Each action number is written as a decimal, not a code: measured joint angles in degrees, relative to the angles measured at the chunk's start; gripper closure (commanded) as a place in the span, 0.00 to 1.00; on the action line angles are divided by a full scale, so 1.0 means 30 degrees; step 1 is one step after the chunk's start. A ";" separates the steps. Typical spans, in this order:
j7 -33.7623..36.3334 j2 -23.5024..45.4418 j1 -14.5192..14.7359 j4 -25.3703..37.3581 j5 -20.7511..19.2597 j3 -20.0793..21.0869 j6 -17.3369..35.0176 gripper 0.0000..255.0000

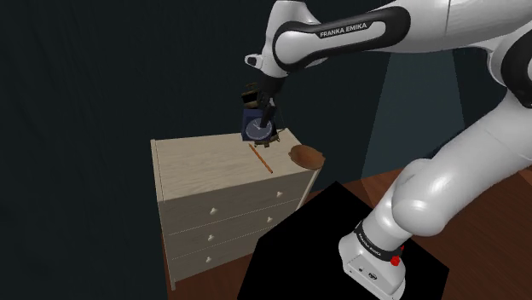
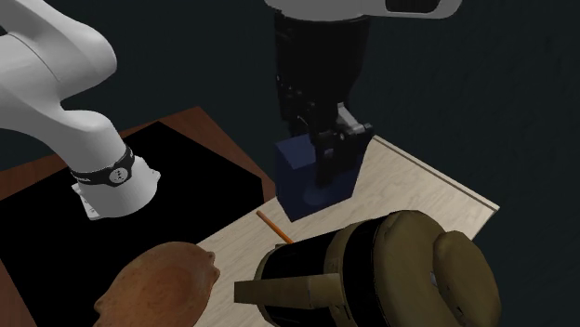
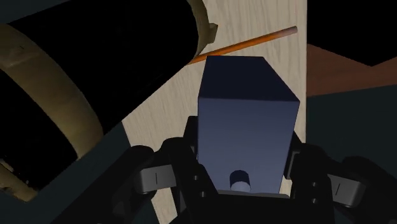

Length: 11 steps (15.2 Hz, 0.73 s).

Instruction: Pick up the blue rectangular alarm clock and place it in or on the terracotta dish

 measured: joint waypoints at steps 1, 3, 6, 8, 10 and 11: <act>-0.0447 -0.0581 -0.0188 -0.0412 -0.0021 -0.0275 -0.0174 1.00; -0.1193 -0.1626 -0.0490 -0.1496 -0.0086 -0.0744 -0.0141 1.00; -0.2391 -0.3060 -0.1024 -0.2564 -0.0340 -0.1565 -0.0521 1.00; -0.3071 -0.3813 -0.1343 -0.3393 -0.0549 -0.2048 -0.0450 1.00; -0.3786 -0.4930 -0.1716 -0.4094 -0.0832 -0.2580 -0.0856 1.00; -0.4120 -0.5297 -0.1890 -0.4481 -0.0975 -0.2831 -0.0828 1.00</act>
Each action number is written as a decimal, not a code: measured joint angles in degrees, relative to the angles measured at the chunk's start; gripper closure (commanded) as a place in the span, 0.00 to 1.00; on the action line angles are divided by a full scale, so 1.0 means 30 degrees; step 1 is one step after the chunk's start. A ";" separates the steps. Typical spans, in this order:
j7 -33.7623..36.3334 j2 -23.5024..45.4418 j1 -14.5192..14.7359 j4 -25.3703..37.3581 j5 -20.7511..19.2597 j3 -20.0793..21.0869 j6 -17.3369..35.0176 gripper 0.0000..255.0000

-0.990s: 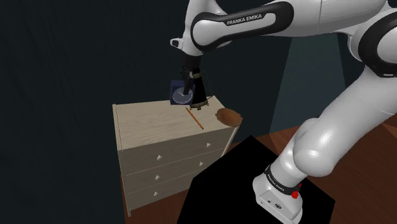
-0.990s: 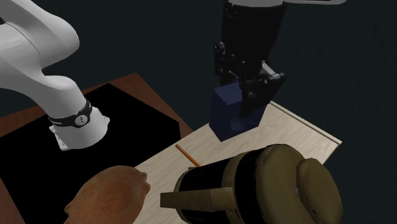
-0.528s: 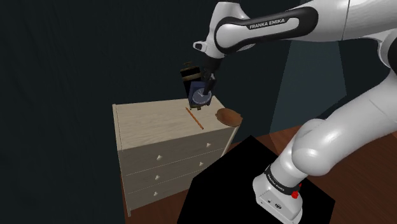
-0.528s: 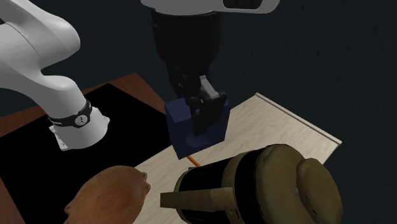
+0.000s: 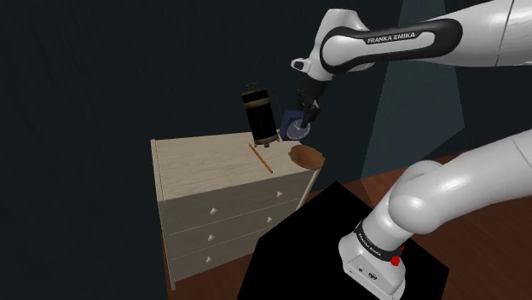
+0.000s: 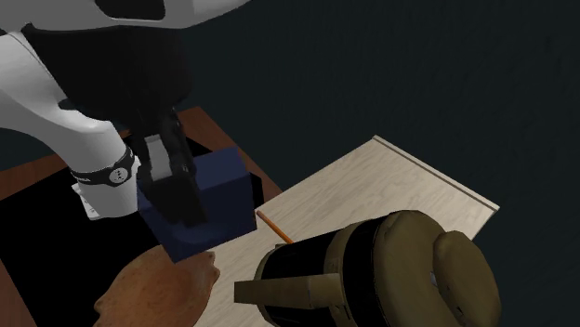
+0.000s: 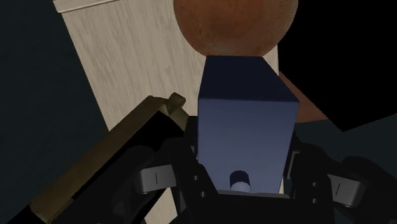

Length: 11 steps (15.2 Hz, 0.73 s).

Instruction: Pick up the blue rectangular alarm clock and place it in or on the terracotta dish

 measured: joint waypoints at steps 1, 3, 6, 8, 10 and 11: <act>-0.0414 -0.0471 -0.0225 -0.0242 -0.0183 -0.0317 -0.0220 1.00; -0.1312 -0.0980 -0.0696 -0.0694 -0.0590 -0.1017 -0.0266 1.00; -0.2669 -0.1915 -0.1463 -0.1147 -0.1285 -0.2068 -0.0704 1.00; -0.2997 -0.2156 -0.1670 -0.1566 -0.1493 -0.2346 -0.0512 1.00; -0.3115 -0.2058 -0.1737 -0.1985 -0.1581 -0.2485 0.0002 1.00; -0.3113 -0.1941 -0.1731 -0.2163 -0.1589 -0.2510 0.0292 1.00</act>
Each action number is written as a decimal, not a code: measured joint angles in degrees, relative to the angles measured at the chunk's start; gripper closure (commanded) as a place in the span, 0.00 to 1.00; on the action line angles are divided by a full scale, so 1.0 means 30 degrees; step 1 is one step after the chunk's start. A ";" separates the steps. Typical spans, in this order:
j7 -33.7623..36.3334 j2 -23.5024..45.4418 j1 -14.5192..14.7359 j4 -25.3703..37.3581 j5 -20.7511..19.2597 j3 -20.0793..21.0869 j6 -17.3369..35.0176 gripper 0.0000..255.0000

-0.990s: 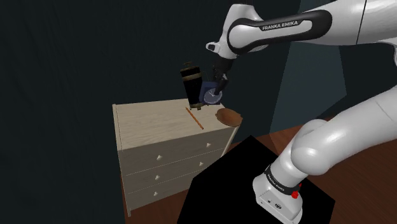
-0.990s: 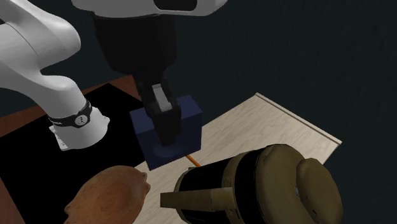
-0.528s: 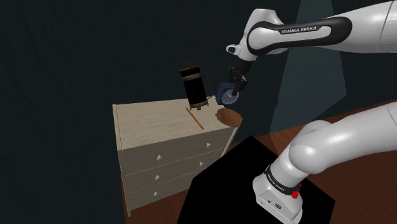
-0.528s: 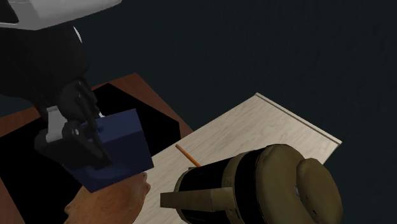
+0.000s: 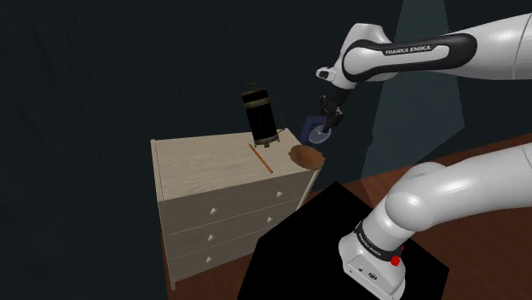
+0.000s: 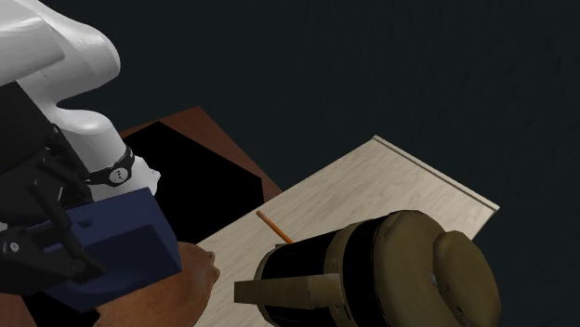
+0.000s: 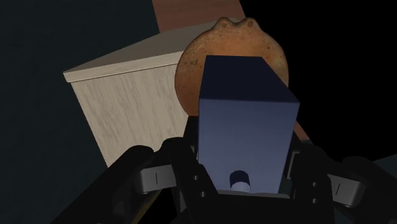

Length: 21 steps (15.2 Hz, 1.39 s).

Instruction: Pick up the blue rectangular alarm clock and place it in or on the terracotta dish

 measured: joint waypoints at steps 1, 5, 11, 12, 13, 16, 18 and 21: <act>-0.0021 0.0031 -0.0022 -0.0226 -0.0033 -0.0039 0.0259 1.00; -0.0050 0.0442 -0.0040 -0.0992 -0.0095 -0.0177 0.1436 1.00; -0.0066 0.1232 -0.0027 -0.2012 -0.0156 -0.0357 0.3239 1.00; -0.0127 0.1386 -0.0053 -0.2168 -0.0187 -0.0430 0.3551 1.00; -0.0137 0.1514 -0.0047 -0.2225 -0.0186 -0.0456 0.3736 1.00; -0.0125 0.1597 -0.0038 -0.2338 -0.0187 -0.0464 0.3937 1.00; -0.0126 0.1611 -0.0038 -0.2346 -0.0187 -0.0467 0.3961 1.00; -0.0127 0.1614 -0.0038 -0.2345 -0.0187 -0.0468 0.3967 0.00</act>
